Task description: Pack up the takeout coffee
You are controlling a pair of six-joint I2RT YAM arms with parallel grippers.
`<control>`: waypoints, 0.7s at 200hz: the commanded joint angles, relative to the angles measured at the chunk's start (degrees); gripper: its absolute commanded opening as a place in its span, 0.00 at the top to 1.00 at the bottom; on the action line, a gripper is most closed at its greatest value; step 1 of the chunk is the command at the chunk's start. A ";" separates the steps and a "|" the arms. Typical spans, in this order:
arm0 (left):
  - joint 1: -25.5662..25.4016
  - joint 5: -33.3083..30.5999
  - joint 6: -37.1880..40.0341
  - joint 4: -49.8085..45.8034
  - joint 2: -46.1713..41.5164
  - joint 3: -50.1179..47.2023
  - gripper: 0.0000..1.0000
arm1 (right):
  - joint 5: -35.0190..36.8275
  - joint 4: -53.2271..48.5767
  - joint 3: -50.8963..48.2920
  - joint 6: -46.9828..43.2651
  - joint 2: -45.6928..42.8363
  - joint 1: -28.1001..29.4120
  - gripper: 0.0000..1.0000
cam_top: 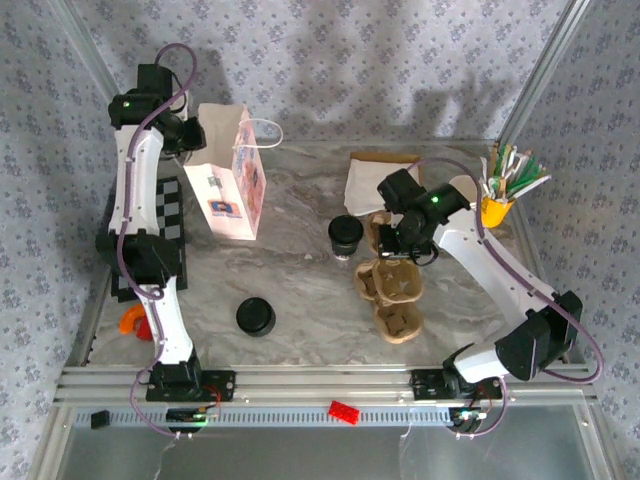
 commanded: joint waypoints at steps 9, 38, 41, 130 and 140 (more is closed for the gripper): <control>0.35 2.00 -0.35 -4.85 -0.06 2.86 0.92 | 1.06 -1.86 1.35 0.33 -0.08 0.06 0.71; 0.17 6.11 -3.21 -5.59 -1.47 2.79 0.99 | 1.15 -2.38 1.48 0.26 -0.46 0.07 0.71; 0.08 6.39 -3.65 -5.64 -1.73 2.45 1.00 | 1.15 -2.54 1.49 0.30 -0.60 0.00 0.71; -10.86 -0.51 -16.59 0.75 -17.39 -15.93 1.00 | 1.21 -6.88 4.02 1.09 -2.60 -1.80 0.72; -11.67 -0.21 -17.67 2.53 -19.55 -19.32 1.00 | 1.19 -7.05 4.13 1.05 -3.11 -2.08 0.72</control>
